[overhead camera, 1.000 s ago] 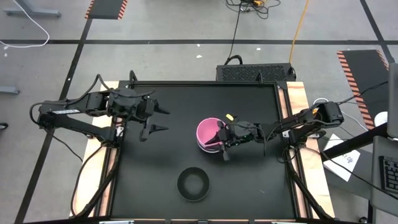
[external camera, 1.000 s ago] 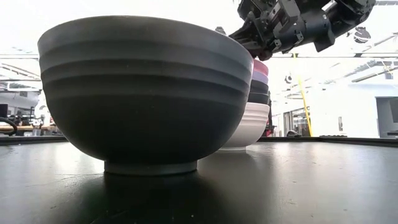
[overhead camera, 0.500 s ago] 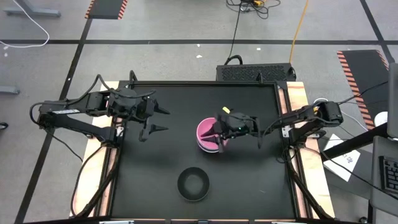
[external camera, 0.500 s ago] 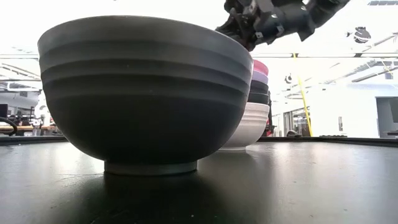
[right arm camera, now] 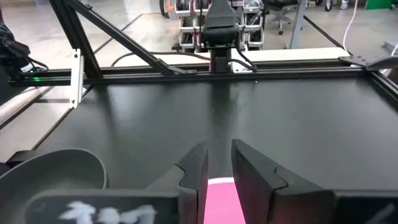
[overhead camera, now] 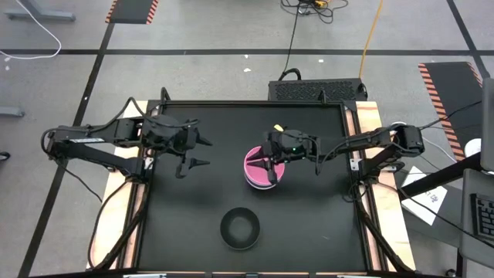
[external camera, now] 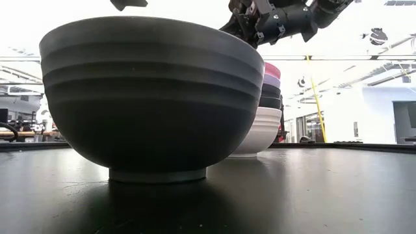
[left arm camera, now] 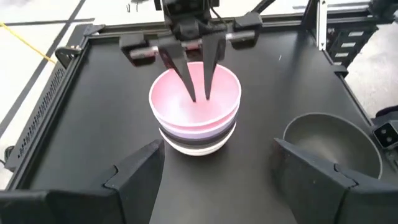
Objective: Nest bowls inside each other
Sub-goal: Stack the pink bowl on top of the purple bowl
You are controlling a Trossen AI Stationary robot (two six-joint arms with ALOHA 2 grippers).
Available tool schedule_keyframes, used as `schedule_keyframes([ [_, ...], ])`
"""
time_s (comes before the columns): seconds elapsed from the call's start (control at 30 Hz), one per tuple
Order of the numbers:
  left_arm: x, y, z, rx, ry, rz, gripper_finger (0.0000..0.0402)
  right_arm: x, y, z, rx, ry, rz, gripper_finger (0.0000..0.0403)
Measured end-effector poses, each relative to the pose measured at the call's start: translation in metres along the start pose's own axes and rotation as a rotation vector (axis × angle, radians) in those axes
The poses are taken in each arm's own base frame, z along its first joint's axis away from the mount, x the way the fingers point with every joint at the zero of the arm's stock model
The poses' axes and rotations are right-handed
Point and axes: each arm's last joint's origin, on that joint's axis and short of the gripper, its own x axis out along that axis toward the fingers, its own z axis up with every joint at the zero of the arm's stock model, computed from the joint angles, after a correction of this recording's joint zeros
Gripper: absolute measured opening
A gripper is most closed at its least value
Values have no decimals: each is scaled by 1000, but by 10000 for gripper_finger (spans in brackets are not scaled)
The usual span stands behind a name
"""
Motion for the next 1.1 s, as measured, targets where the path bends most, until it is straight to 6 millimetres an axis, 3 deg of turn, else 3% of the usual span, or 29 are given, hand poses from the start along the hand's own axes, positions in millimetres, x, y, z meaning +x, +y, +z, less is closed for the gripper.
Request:
schedule_keyframes([
  [0.23, -5, 0, 6, 21, -73, 5, 294, 12, -1, -12, 19, 27, 14, 61],
  [0.43, -29, -12, 11, 100, -235, -55, 294, 24, -3, -21, 25, 16, 38, 61],
  [0.6, -34, -24, -29, 144, -324, -88, 294, 24, -3, -22, 14, 23, 38, 61],
  [0.83, -38, -23, -90, 167, -429, -29, 294, 24, -2, -22, 19, 25, 89, 61],
  [1.1, -34, -24, -133, 155, -445, -44, 294, 24, -2, -22, 31, 27, 87, 61],
])
